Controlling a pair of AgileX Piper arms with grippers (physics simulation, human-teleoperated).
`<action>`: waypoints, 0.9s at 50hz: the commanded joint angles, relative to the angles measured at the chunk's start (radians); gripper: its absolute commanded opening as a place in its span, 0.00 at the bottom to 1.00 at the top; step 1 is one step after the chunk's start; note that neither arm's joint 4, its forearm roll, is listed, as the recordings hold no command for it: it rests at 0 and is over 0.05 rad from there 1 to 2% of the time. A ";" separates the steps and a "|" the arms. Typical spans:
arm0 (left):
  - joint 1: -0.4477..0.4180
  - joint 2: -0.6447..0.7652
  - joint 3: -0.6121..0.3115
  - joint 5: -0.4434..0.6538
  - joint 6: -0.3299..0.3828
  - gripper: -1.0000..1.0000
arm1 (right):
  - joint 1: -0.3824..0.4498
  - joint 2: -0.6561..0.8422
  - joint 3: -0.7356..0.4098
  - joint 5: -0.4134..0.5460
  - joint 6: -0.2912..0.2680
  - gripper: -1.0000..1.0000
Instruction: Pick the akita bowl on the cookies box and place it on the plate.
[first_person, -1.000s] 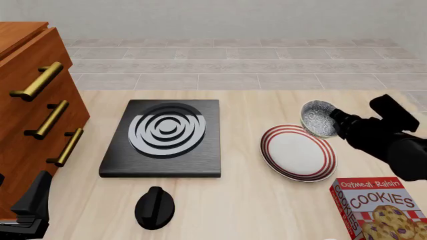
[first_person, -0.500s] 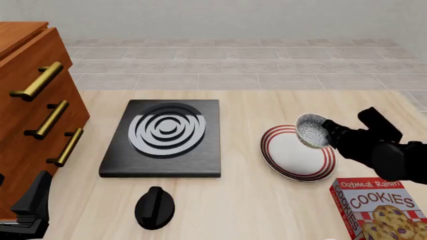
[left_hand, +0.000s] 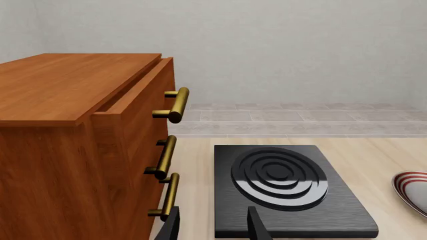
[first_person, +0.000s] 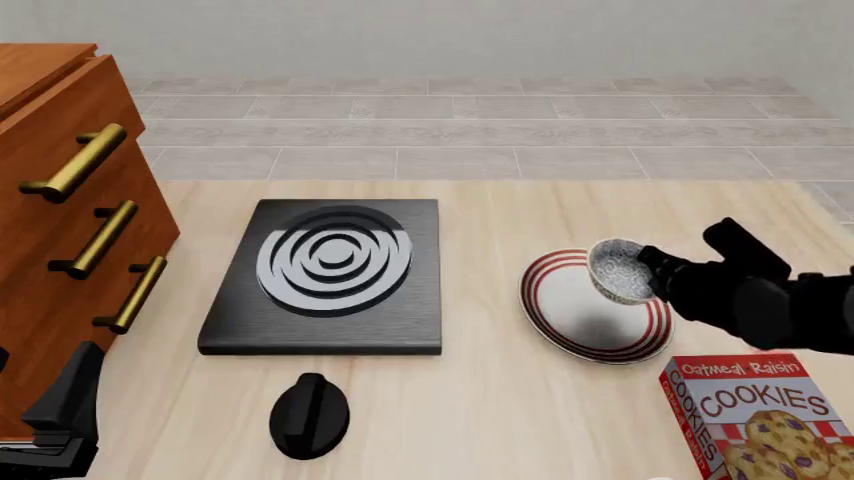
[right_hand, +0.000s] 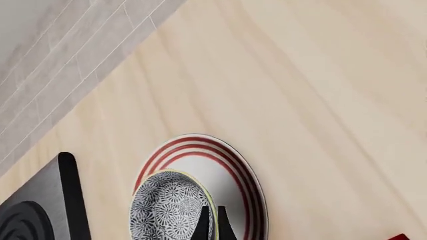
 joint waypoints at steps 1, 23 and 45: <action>0.000 0.000 0.000 0.000 0.000 1.00 | -0.014 0.019 -0.031 0.024 -0.027 0.00; 0.000 0.000 0.000 0.000 0.000 1.00 | -0.001 0.080 -0.080 0.044 -0.056 0.00; 0.000 0.000 0.000 0.000 0.000 1.00 | -0.006 0.070 -0.061 0.042 -0.064 0.00</action>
